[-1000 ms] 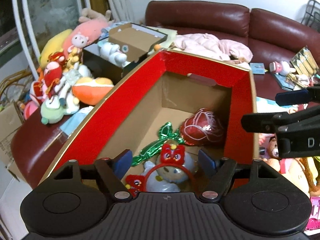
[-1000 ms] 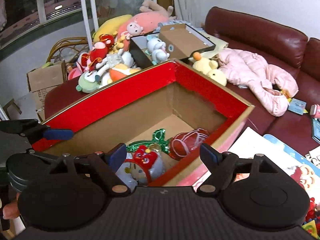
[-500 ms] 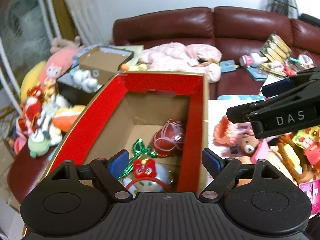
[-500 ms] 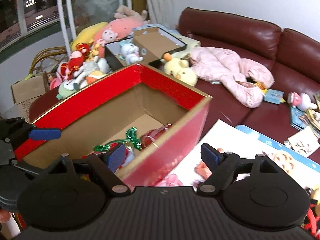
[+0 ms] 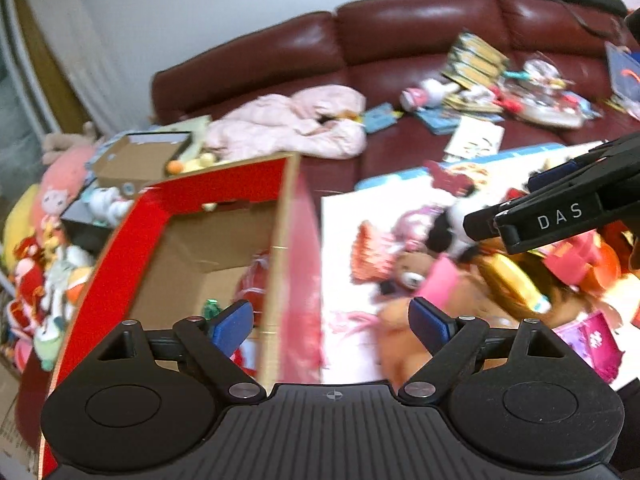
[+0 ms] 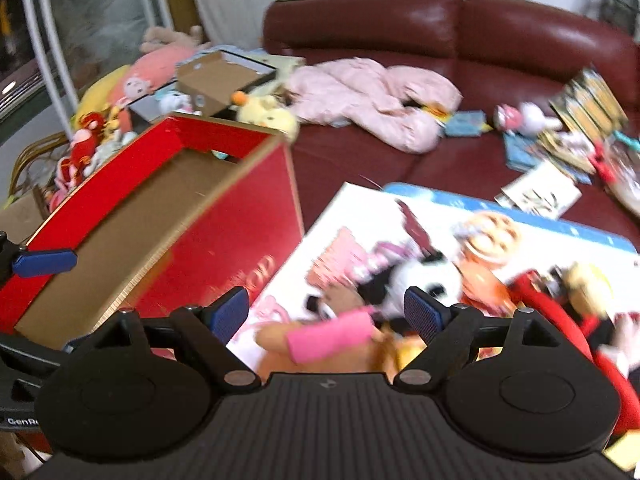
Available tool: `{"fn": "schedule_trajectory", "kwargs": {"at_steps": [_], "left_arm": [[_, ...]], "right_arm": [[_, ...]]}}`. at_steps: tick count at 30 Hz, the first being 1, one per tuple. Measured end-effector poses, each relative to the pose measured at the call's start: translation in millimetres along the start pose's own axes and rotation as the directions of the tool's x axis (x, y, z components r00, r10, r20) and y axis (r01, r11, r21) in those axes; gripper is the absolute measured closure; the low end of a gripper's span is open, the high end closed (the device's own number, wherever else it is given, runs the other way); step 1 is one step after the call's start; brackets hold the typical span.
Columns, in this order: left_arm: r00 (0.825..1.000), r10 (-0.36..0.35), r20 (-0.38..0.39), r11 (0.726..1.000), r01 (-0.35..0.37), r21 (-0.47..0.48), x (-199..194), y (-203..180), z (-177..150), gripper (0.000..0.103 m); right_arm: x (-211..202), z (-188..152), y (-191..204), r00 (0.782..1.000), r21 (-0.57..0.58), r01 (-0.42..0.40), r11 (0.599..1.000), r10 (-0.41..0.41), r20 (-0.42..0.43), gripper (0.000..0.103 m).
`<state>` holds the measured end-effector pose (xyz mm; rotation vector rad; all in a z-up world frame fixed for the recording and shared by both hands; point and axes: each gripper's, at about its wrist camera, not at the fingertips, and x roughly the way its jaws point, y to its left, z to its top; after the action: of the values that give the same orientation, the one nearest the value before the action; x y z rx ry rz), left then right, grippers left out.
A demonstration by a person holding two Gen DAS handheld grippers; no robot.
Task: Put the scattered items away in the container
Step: 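Move both grippers back to the toy pile toward the magenta toy house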
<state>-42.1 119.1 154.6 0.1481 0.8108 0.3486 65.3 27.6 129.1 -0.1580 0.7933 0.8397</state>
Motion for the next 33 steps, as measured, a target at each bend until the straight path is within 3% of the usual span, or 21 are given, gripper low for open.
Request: {"fn": "schedule_trajectory", "kwargs": {"at_steps": [9,18,26,33], "left_arm": [[0.994,-0.104,-0.031,0.992,0.106,0.069,18.0,-68.7,-15.0,0.009],[0.964,-0.248,-0.092,0.962,0.256,0.091,45.3,-127.8,-52.2,0.01],[0.949,-0.277,-0.149,0.944,0.298,0.142,63.7,-161.3,-77.7,0.01],[0.922,-0.335,-0.194,0.924,0.361,0.123,85.4,-174.1,-87.0,0.01]], "right_arm": [[-26.1,-56.6,-61.3,0.997,0.157,0.075,0.985,-0.072,-0.023,0.016],[-33.4,-121.0,-109.9,0.989,0.319,0.143,0.937,-0.127,-0.069,0.015],[-24.9,-170.0,-137.6,0.979,0.422,0.199,0.885,-0.156,-0.133,0.023],[-13.3,-192.2,-139.3,0.973,0.436,0.209,0.875,-0.14,-0.186,0.03]]}}
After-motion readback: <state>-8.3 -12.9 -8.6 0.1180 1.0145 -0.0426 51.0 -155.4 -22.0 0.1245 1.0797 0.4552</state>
